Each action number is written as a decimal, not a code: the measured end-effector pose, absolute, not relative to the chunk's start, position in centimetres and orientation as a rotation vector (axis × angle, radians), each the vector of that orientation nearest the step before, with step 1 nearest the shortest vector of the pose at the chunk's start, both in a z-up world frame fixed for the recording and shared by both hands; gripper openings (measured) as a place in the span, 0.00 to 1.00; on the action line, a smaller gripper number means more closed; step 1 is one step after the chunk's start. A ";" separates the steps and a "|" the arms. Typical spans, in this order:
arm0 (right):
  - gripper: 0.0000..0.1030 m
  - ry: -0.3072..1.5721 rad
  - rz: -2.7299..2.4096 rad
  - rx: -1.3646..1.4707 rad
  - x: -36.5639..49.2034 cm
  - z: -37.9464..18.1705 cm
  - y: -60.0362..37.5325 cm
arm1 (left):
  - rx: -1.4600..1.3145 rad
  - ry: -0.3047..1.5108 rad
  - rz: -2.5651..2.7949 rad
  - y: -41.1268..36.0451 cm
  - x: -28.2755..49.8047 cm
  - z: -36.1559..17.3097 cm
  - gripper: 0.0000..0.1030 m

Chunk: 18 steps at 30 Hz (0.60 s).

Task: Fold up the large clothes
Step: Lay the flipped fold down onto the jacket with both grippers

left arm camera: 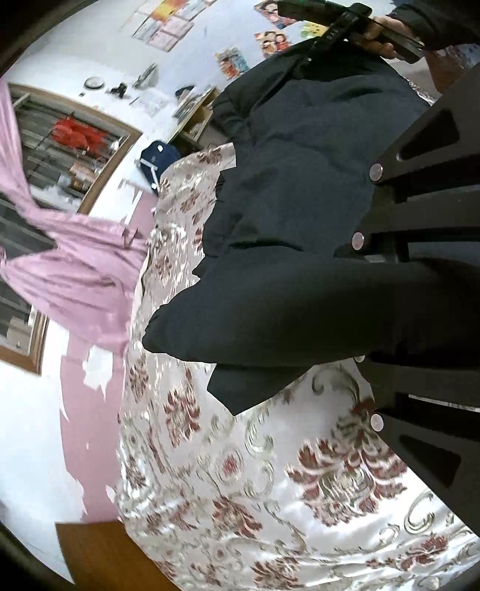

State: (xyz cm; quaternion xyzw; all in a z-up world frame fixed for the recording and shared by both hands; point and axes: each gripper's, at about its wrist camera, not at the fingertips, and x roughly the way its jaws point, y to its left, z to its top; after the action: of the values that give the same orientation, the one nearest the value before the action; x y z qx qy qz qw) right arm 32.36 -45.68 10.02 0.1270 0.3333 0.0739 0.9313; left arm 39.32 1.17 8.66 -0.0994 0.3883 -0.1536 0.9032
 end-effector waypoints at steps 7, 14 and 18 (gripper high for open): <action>0.15 0.658 0.081 0.239 30.8 10.5 -49.5 | -0.200 0.823 -0.345 -1.8 40.3 7.3 0.16; 0.18 0.787 0.010 0.267 33.1 5.2 -50.0 | -0.214 0.955 -0.317 -2.1 41.5 1.9 0.16; 0.30 0.869 -0.055 0.250 34.0 1.7 -50.0 | -0.237 1.014 -0.307 -1.6 41.8 0.1 0.22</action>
State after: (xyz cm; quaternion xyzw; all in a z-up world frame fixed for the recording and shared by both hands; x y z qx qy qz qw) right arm 34.03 -50.04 1.72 0.1207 0.4196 -0.0265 0.8993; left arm 41.80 -1.58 0.06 -0.1128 0.4824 -0.1459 0.8563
